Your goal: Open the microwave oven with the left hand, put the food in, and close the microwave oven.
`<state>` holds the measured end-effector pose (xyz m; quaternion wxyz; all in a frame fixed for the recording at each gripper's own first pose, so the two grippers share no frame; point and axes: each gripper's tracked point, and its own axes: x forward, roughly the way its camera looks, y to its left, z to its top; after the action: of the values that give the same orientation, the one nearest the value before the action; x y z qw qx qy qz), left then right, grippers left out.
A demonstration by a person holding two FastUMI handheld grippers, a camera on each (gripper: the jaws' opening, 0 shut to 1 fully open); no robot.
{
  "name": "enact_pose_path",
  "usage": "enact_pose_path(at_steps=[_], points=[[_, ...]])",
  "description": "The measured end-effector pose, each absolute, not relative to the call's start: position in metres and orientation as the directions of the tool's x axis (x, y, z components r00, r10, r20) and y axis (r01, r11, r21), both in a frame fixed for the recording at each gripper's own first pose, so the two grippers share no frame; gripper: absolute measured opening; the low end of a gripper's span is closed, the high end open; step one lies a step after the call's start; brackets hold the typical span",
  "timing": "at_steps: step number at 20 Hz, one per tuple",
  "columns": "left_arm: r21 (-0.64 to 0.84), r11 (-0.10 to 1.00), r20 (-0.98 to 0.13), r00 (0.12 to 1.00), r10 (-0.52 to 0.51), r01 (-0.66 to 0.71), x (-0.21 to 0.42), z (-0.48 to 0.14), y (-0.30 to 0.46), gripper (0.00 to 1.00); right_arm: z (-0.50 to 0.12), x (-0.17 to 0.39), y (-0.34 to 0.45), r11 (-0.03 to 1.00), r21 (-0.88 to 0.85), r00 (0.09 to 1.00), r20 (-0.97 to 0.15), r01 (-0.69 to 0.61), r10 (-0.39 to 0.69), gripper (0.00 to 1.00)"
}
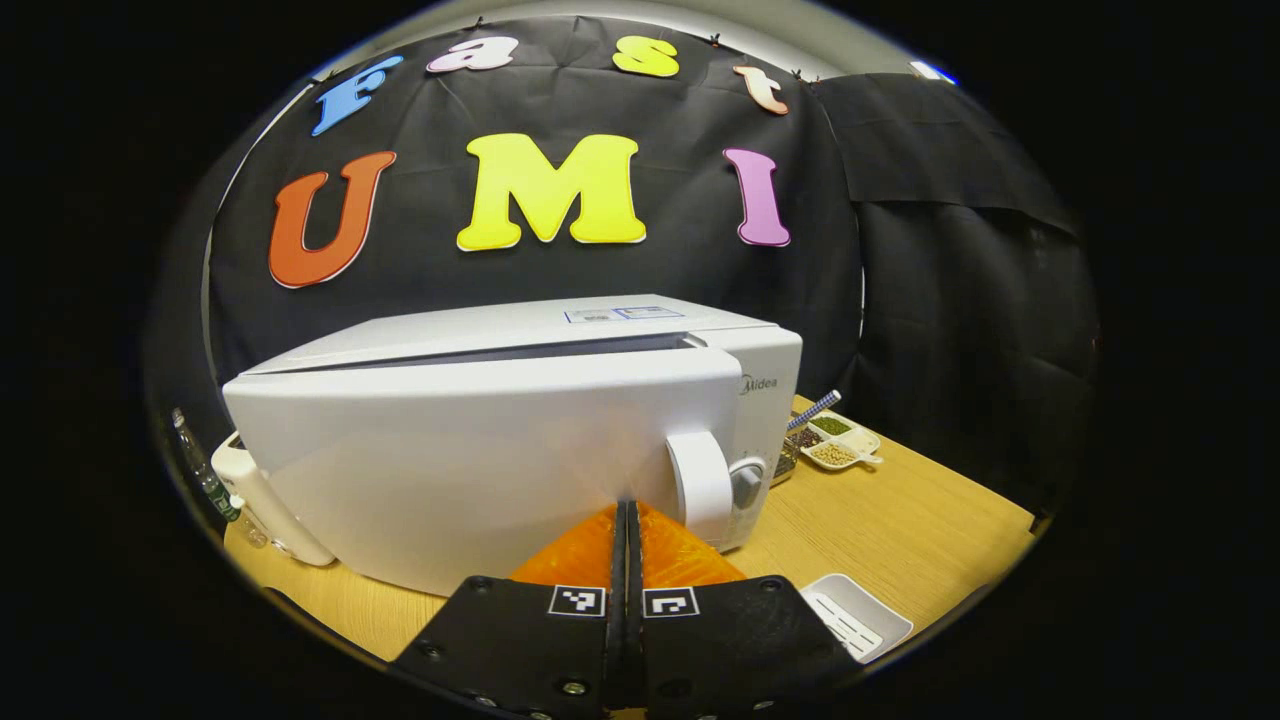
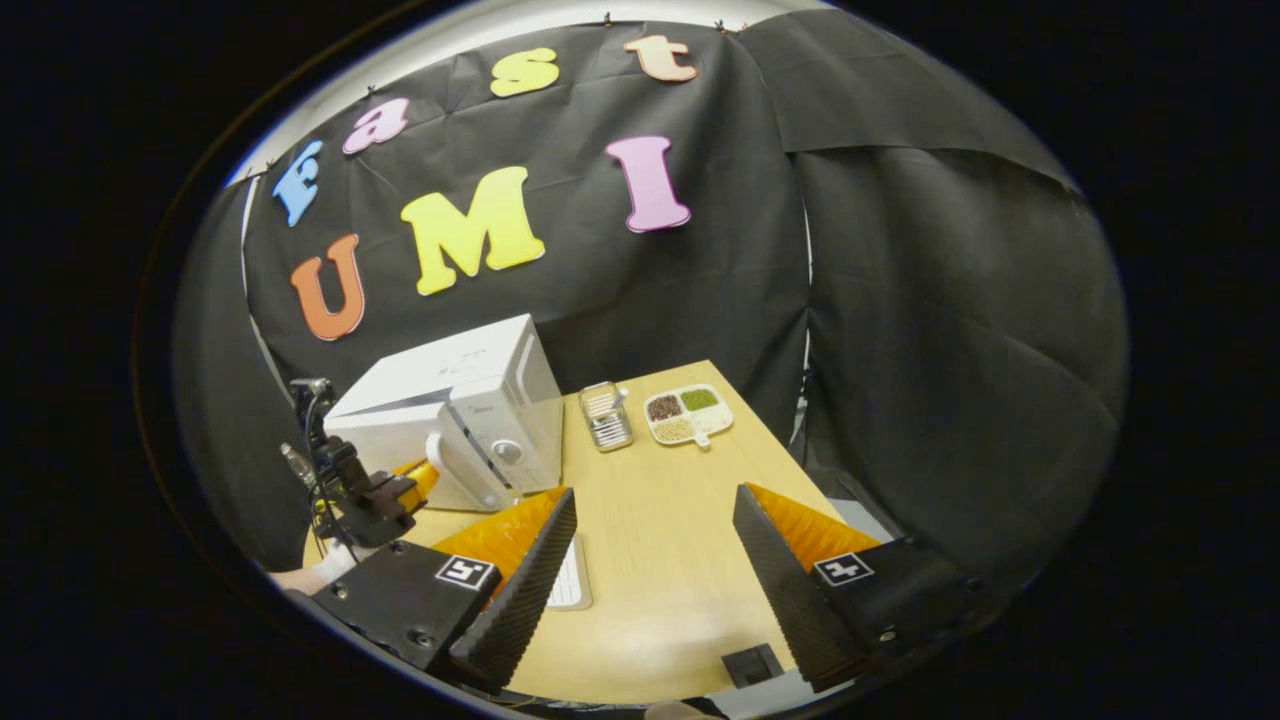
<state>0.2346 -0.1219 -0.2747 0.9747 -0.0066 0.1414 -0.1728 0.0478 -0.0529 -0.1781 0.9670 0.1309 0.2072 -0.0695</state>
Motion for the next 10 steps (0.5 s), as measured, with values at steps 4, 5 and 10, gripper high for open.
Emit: enact_pose_path(at_steps=[4,5,10], points=[[-0.097,0.944,-0.269,0.905,-0.331,0.316,0.245,-0.274,-0.123,0.0,-0.178,0.062,-0.062,0.955,0.231,0.904,-0.422,0.184,-0.072,0.92],[-0.094,0.944,-0.267,0.905,-0.331,0.318,0.245,-0.273,-0.124,0.0,-0.177,0.065,-0.062,0.954,0.239,0.904,-0.422,0.183,-0.067,1.0],[-0.083,0.945,-0.268,0.907,-0.326,0.315,0.251,-0.273,-0.124,0.0,-0.18,0.07,-0.057,0.955,0.247,0.903,-0.428,0.167,-0.047,0.92]])
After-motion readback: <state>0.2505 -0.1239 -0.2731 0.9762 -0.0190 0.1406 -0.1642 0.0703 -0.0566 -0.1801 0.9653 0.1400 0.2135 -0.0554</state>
